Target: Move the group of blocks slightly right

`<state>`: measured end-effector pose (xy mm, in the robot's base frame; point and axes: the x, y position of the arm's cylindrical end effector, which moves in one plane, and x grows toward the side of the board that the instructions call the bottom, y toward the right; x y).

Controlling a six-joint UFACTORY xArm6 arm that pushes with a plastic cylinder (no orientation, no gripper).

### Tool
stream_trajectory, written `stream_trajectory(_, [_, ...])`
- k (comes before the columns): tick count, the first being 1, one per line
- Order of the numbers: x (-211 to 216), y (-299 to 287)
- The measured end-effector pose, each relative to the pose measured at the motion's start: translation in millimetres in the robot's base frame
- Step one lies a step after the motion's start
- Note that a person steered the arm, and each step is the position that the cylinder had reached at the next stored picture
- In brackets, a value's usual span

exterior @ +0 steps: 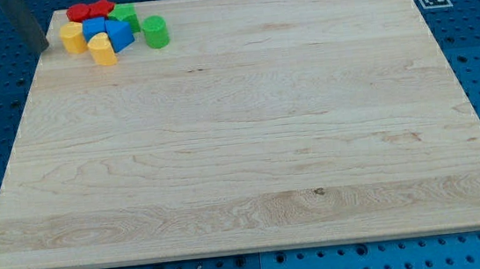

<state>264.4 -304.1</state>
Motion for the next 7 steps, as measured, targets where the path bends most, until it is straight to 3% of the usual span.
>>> stream_trajectory(2, [-49, 0])
stream_trajectory(7, [-51, 36])
